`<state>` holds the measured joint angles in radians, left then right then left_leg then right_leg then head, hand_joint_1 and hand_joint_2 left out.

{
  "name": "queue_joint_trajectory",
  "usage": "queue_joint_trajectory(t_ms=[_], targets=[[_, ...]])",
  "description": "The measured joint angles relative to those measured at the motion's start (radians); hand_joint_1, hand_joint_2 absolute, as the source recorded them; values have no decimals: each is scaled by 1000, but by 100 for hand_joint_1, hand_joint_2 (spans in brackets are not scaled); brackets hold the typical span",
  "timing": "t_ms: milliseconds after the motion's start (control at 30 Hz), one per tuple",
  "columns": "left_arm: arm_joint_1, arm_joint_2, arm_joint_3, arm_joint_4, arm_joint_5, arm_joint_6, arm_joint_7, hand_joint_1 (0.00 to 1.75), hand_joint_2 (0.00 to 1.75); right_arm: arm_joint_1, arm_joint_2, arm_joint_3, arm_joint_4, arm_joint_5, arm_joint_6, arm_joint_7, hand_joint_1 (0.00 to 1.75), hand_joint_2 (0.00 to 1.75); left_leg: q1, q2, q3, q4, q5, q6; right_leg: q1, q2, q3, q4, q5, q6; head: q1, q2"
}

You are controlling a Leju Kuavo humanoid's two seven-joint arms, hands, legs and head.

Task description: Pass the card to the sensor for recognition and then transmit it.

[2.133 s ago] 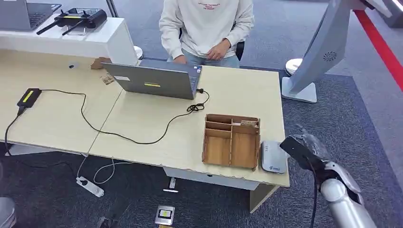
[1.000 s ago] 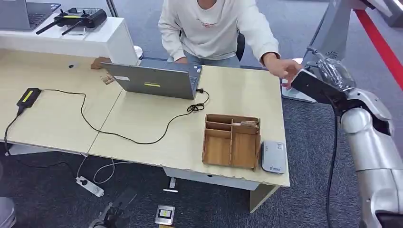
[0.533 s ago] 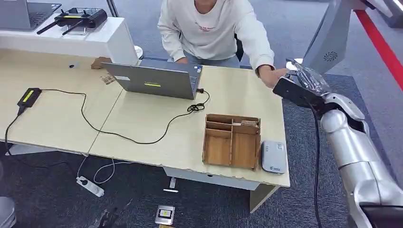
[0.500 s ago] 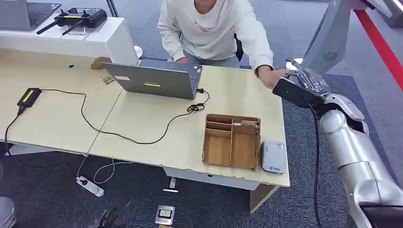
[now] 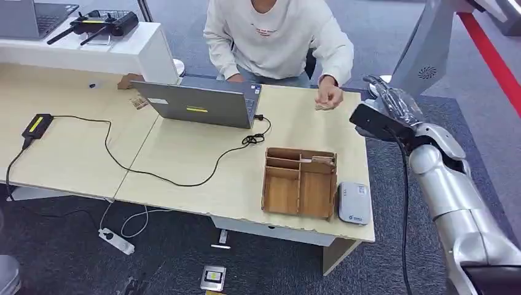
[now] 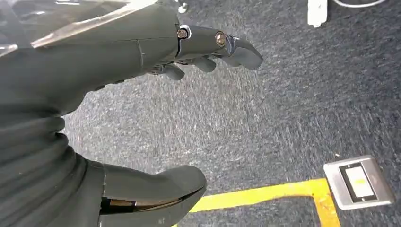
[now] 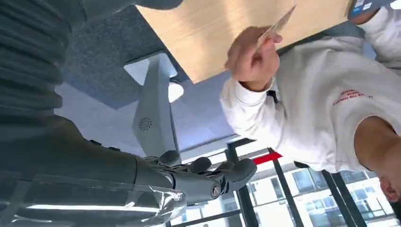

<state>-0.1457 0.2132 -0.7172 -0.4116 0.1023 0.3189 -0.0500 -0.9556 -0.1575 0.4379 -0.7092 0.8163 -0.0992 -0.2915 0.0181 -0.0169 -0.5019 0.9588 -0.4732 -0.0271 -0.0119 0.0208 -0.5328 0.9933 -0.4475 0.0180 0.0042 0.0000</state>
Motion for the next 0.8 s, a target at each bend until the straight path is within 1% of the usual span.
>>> queue_joint_trajectory(t_ms=[133, 233, 333, 400, 533, 667, 800], targets=[[5, 0, -1, 3, 26, 0, -14, 0, 175, -1, 2, 0, -1, -27, -35, -21, 0, 175, 0, 0, 0, 0, 0, 0, 0, 0, 0, 0, 0, 0, 0, 0], [7, 11, -4, 8, 63, -23, -40, 0, 175, -10, 8, 0, -28, -82, -55, -42, 0, 175, 0, 0, 0, 0, 0, 0, 0, 0, 0, 0, 0, 0, 0, 0], [7, 23, -5, 12, 99, -24, -51, 0, 175, -22, 8, 0, -69, -133, -42, -44, 0, 175, 1, 0, 1, 0, 0, 0, 0, 0, 0, 0, 0, 0, 0, 0], [11, 23, -7, 14, 122, -19, -54, 0, 175, -19, 8, 0, -109, -165, -14, -29, 0, 175, 0, 0, 1, 0, 0, 0, 0, 0, 0, 0, 0, 0, 0, 0], [13, 22, -11, 17, 167, -1, -55, 0, 175, 7, -4, -2, -209, -230, 55, 30, 0, 175, 0, 0, 1, 0, 0, 0, 0, 0, 0, 0, 0, 0, 0, 0], [15, 11, -14, 19, 179, 41, -51, 0, 175, 73, -34, -7, -320, -243, 104, 80, 0, 175, 0, 0, 1, 1, 0, 0, 0, 0, 0, 0, 0, 0, 0, 0], [15, 3, -20, 23, 179, 51, -58, 0, 175, 152, -71, -19, -426, -250, 139, 124, 0, 175, 0, 0, 1, 2, 0, 0, 0, 0, 1, 0, 0, 0, 0, 0]])
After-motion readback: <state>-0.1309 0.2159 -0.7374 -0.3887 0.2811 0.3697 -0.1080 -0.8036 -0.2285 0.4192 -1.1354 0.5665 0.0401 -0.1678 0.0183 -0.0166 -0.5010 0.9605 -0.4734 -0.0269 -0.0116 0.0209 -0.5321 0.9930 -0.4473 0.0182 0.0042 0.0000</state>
